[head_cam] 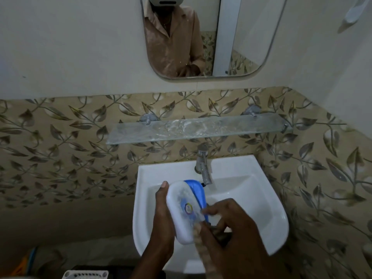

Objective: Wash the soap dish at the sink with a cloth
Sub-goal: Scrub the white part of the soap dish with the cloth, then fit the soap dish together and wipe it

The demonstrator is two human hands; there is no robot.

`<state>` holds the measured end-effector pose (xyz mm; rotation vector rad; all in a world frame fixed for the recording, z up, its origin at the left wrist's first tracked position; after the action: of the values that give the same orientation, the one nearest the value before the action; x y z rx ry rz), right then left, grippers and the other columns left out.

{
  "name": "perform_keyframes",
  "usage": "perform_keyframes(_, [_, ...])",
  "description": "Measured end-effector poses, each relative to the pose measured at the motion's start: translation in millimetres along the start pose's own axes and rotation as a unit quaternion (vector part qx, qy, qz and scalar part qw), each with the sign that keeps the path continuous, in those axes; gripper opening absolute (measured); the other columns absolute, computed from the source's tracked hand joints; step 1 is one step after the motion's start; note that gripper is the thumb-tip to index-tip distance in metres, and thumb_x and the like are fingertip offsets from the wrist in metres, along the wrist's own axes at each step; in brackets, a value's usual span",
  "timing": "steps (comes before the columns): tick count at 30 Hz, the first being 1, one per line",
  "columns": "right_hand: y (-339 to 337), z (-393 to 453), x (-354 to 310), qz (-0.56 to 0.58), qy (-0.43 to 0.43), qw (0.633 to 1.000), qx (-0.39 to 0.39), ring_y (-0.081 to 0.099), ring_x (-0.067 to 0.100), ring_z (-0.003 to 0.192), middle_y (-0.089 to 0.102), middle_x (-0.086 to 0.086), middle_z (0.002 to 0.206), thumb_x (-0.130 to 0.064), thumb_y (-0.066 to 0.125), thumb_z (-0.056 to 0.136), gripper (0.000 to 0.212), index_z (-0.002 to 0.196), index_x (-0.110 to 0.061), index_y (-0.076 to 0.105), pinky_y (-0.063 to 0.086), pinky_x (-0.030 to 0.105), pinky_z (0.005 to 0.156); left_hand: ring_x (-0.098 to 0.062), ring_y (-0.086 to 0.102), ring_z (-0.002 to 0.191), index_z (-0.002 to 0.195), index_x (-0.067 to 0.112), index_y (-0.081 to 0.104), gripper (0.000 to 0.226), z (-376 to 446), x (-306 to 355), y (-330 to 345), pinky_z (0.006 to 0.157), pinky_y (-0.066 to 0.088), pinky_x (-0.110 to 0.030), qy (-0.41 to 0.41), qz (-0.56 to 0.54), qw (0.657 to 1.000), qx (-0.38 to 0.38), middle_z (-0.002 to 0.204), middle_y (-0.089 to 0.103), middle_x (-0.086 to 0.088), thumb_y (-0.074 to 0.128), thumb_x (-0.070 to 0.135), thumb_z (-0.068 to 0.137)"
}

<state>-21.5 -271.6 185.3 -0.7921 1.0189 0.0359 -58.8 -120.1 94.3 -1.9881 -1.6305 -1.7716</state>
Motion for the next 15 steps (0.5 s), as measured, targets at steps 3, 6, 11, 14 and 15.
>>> perform_keyframes(3, [6, 8, 11, -0.016, 0.062, 0.995, -0.078, 0.062, 0.001, 0.079, 0.053, -0.021, 0.105, -0.076, 0.073, 0.054, 0.084, 0.126, -0.041, 0.046, 0.048, 0.008, 0.064, -0.004, 0.076, 0.069, 0.077, 0.039, 0.082, 0.059, -4, -10, 2, 0.053, 0.059, -0.02, 0.017, 0.033, 0.998, -0.045, 0.074, 0.08, 0.011, 0.03, 0.042, 0.106])
perform_keyframes(6, [15, 4, 13, -0.036, 0.051, 0.99, -0.123, 0.057, -0.001, 0.102, 0.049, -0.024, 0.111, -0.074, 0.072, 0.061, 0.098, 0.143, -0.039, 0.032, 0.049, 0.01, 0.085, 0.006, 0.073, 0.085, 0.086, 0.059, 0.076, 0.04, -10, -13, 10, 0.063, 0.059, -0.015, -0.033, -0.008, 0.996, -0.079, 0.09, 0.077, 0.028, 0.039, 0.061, 0.101])
perform_keyframes(11, [17, 5, 20, -0.016, 0.066, 0.992, -0.104, 0.058, 0.003, 0.107, 0.054, -0.021, 0.118, -0.066, 0.076, 0.064, 0.096, 0.144, -0.033, 0.034, 0.051, 0.014, 0.09, -0.023, 0.076, 0.1, 0.1, 0.035, 0.082, 0.057, -8, -15, 9, 0.073, 0.063, -0.034, -0.065, 0.044, 0.991, -0.104, 0.107, 0.08, -0.004, 0.049, 0.078, 0.083])
perform_keyframes(14, [13, 8, 22, 0.016, 0.095, 0.991, -0.095, 0.064, 0.004, 0.097, 0.058, -0.024, 0.107, -0.065, 0.078, 0.058, 0.09, 0.135, -0.036, 0.042, 0.057, 0.019, 0.082, -0.035, 0.071, 0.112, 0.12, 0.03, 0.075, 0.09, -7, -12, 8, 0.083, 0.061, -0.045, -0.043, 0.054, 0.991, -0.119, 0.124, 0.074, -0.013, 0.061, 0.093, 0.057])
perform_keyframes(15, [11, 9, 23, 0.033, 0.114, 0.989, -0.09, 0.066, 0.003, 0.091, 0.061, -0.025, 0.102, -0.063, 0.08, 0.056, 0.086, 0.131, -0.039, 0.045, 0.058, 0.019, 0.08, -0.033, 0.07, 0.114, 0.123, 0.034, 0.072, 0.089, -8, -8, 7, 0.087, 0.06, -0.047, -0.024, 0.063, 0.991, -0.114, 0.126, 0.073, -0.008, 0.054, 0.095, 0.062])
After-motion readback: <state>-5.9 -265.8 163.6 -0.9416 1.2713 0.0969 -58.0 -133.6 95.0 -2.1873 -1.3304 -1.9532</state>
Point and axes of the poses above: each hand's wrist, its own z-axis towards the middle knuckle, its own y-axis out of the palm, x = y × z, the point moved 5 cm from there along z, towards the middle knuckle
